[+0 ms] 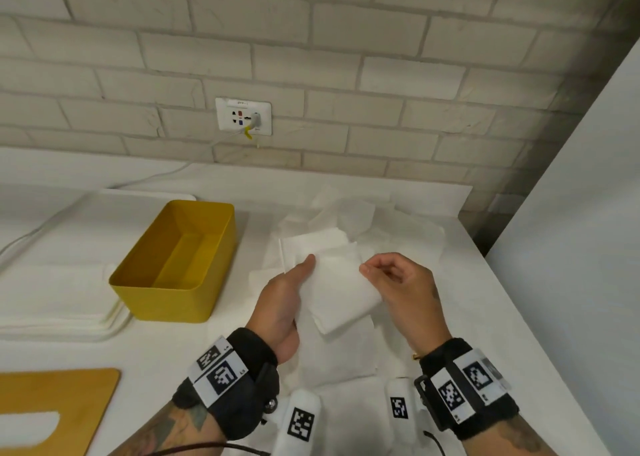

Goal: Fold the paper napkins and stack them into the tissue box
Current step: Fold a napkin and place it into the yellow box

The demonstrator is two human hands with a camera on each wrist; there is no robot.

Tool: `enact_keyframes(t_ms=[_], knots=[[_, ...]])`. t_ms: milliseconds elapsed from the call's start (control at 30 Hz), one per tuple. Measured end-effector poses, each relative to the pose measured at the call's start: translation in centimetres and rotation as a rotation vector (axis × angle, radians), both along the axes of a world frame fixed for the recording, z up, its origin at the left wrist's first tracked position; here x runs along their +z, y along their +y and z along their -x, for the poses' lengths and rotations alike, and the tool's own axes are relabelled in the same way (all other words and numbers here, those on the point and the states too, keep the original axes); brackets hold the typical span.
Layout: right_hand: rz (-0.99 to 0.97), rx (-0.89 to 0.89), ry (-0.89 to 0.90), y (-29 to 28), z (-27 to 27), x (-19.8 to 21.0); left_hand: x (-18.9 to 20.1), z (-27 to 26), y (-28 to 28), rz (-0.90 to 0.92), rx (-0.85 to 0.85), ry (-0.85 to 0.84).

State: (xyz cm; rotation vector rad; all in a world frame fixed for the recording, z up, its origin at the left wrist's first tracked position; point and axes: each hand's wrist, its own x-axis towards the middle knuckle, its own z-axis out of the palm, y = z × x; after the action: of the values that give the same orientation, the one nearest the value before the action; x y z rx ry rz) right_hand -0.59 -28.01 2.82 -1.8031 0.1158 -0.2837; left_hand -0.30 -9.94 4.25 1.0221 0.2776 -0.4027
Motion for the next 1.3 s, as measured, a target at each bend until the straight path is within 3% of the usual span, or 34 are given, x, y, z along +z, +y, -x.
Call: enact_keyframes(t_ms=[133, 300, 500, 633, 767, 900, 1067, 1300], knots=[[-0.036, 0.019, -0.06, -0.3, 1.0, -0.2, -0.2, -0.7, 0.8, 0.071, 0.036, 0.049], [-0.125, 0.146, -0.083, -0.8, 2.4, 0.2, -0.2, -1.3, 1.4, 0.058, 0.034, -0.003], [-0.101, 0.067, -0.131, -0.3, 2.7, 0.3, -0.7, -1.5, 1.1, 0.045, 0.018, -0.029], [-0.154, 0.208, -0.196, -1.1, 4.0, 1.5, -1.8, -2.2, 2.2, 0.025, 0.021, -0.034], [-0.243, 0.391, -0.164, -2.3, 4.0, 3.3, -2.6, -3.0, 3.0, -0.042, 0.031, -0.059], [-0.401, 0.376, -0.15, -2.4, 3.1, 4.2, -2.1, -3.1, 3.1, -0.072, 0.015, -0.132], [-0.615, 0.401, 0.012, -1.0, 1.1, 4.6, -0.7, -2.0, 2.5, -0.087, -0.073, -0.239], [-0.353, 0.175, 0.052, 1.6, -1.0, 2.5, -0.2, -0.5, 1.2, -0.009, -0.104, -0.224]])
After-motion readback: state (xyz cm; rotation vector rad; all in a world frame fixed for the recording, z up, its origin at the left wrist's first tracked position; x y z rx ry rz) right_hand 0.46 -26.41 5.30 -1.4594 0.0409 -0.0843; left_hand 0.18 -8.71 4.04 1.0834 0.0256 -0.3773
